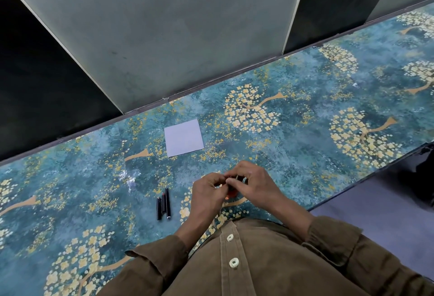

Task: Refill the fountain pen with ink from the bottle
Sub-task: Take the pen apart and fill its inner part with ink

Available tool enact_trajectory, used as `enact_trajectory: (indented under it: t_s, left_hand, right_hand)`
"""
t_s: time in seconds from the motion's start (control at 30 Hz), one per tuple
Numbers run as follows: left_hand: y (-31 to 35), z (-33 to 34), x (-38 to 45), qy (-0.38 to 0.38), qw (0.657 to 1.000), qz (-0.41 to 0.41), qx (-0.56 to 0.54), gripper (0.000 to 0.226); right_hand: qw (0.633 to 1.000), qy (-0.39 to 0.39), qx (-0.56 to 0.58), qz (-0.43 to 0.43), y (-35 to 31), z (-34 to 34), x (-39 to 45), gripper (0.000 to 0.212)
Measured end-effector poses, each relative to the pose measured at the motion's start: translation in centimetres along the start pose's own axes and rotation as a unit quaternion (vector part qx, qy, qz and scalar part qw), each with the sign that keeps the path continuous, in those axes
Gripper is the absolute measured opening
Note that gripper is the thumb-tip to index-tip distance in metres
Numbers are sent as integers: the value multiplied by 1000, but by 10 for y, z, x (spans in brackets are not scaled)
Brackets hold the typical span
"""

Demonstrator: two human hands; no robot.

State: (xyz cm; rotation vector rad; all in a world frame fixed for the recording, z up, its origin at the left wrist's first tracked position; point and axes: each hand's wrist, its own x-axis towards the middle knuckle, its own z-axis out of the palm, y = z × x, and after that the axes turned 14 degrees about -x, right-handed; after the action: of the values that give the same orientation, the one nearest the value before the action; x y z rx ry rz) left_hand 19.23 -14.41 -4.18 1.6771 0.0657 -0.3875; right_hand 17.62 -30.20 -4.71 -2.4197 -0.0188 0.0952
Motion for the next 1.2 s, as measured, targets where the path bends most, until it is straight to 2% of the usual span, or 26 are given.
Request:
enact_trajectory:
  t_s: [0.23, 0.43, 0.53, 0.63, 0.83, 1.03, 1.2]
  left_hand:
    - [0, -2, 2, -5, 1000, -12, -4, 17]
    - [0, -4, 5, -23, 1000, -15, 5, 20]
    - [-2, -5, 6, -26, 999, -20, 2, 21]
    - [-2, -4, 6, -19, 1000, -22, -12, 22]
    - [-1, -5, 5, -24, 1000, -16, -5, 18]
    - [0, -5, 5, -27, 999, -23, -12, 20]
    - [-3, -6, 6, -29, 999, -21, -1, 22]
  right_hand:
    - [1000, 14, 14, 23, -1, 2, 3, 5]
    - [998, 21, -15, 52, -5, 5, 7, 25]
    - [999, 8, 7, 49, -5, 5, 5, 15]
    - [998, -9, 35, 50, -2, 4, 3, 19]
    - [995, -2, 75, 65, -2, 3, 3, 4]
    - [995, 8, 64, 78, -4, 4, 7, 20]
    - [993, 15, 78, 87, -2, 5, 6, 22]
